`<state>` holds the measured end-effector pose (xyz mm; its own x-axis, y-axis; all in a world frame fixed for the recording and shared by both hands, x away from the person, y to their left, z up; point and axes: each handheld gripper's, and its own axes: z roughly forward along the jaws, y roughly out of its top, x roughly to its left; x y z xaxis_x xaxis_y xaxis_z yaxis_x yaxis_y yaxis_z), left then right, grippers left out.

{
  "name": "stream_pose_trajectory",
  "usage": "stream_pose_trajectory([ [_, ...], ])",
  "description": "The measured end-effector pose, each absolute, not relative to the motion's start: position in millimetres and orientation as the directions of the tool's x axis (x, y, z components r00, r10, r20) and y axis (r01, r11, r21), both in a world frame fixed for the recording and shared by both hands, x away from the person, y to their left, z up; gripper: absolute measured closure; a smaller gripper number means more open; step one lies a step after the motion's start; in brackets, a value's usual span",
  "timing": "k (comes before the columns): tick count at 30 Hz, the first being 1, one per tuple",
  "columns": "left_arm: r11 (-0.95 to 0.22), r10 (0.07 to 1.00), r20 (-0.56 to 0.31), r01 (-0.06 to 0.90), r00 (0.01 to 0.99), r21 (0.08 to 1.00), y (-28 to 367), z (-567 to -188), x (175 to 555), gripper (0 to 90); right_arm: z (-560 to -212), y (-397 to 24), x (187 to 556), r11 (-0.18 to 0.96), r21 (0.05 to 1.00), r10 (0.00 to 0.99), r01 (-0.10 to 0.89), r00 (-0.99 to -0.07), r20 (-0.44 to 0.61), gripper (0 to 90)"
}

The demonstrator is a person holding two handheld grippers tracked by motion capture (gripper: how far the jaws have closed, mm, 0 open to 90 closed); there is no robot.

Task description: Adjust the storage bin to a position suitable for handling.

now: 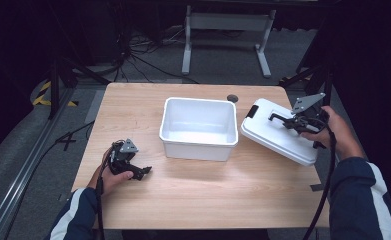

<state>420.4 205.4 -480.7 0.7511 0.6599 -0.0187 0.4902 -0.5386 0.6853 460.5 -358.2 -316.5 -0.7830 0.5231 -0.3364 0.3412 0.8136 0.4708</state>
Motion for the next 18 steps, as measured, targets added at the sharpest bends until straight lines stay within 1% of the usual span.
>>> stream_pose_trajectory([
  [3,-0.539,0.66,-0.018,0.49,0.751,0.685,205.4,-480.7,420.4,0.1,-330.3,-356.4,464.7,0.812,0.461,0.528,0.358,-0.788,-0.317,84.5],
  [8,-0.539,0.66,-0.019,0.49,0.751,0.685,205.4,-480.7,420.4,0.1,-349.0,-350.0,470.3,0.808,0.468,0.527,0.359,-0.795,-0.3,84.4],
  [12,-0.539,0.66,-0.019,0.49,0.751,0.685,205.3,-480.7,420.4,0.1,-366.6,-347.8,475.7,0.791,0.478,0.55,0.383,-0.787,-0.279,84.4],
  [18,-0.54,0.658,-0.019,0.489,0.753,0.685,205.4,-480.7,420.6,0.1,-379.6,-343.7,479.5,0.783,0.477,0.561,0.399,-0.785,-0.263,84.1],
])
